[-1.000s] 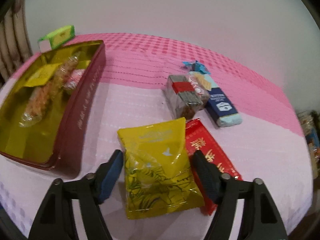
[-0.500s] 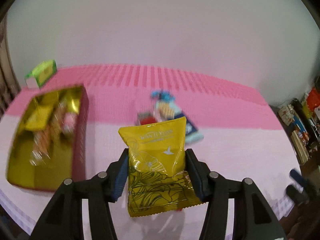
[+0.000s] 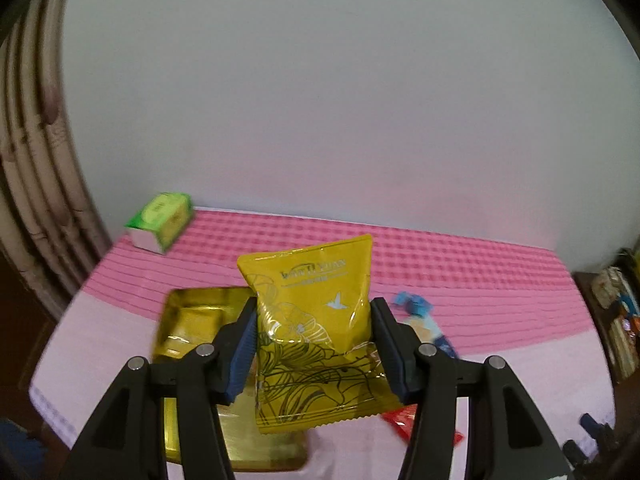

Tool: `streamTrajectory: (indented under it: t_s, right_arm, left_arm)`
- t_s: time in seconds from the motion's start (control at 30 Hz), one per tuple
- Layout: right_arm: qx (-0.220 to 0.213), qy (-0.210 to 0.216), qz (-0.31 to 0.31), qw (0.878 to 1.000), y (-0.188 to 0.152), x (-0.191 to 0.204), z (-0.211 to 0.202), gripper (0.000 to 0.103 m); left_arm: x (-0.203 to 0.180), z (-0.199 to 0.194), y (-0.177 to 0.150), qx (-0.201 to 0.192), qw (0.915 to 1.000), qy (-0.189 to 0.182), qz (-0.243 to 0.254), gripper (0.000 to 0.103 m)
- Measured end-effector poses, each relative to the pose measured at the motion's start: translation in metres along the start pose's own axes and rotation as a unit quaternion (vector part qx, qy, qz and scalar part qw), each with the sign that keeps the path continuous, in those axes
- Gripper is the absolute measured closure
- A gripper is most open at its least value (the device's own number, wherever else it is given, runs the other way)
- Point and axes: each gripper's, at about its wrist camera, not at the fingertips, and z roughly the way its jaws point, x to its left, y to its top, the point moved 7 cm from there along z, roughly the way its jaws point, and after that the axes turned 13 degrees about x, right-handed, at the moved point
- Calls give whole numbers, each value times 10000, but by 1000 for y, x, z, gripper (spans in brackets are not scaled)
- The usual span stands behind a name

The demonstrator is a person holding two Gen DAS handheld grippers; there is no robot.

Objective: Organize snacks
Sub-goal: 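Carry the yellow foil bag into the gold tin and open the left gripper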

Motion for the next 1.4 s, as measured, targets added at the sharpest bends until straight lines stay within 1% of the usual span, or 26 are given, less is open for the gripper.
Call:
streamTrajectory:
  t_s: [0.1, 0.27, 0.33, 0.53, 0.63, 0.83, 1.07, 1.4]
  right_arm:
    - [12, 20, 51, 10000, 0, -1, 1, 14]
    - [13, 31, 41, 10000, 0, 1, 1, 14]
    - [15, 29, 22, 10000, -1, 3, 0, 14]
    - [50, 17, -10, 10000, -2, 5, 1, 14]
    - [68, 18, 0, 10000, -2, 5, 3, 14]
    - [129, 11, -40, 9999, -5, 8, 7, 13]
    - [220, 10, 10, 9998, -7, 5, 13, 13]
    - [318, 5, -14, 9995, -11, 5, 17, 13]
  left_arm:
    - [24, -3, -2, 13, 9998, 154, -96, 48]
    - [55, 9, -20, 212, 9990, 281, -272, 48]
    - [64, 19, -26, 320, 9985, 286, -347, 48]
    - [85, 29, -50, 482, 9969, 441, -432, 48]
    - [100, 41, -62, 629, 9954, 518, -496, 48]
    - [114, 57, -84, 834, 9927, 595, -634, 48]
    - [123, 74, -94, 992, 9900, 752, -669, 48]
    - [128, 92, -105, 1167, 9870, 886, -664, 48]
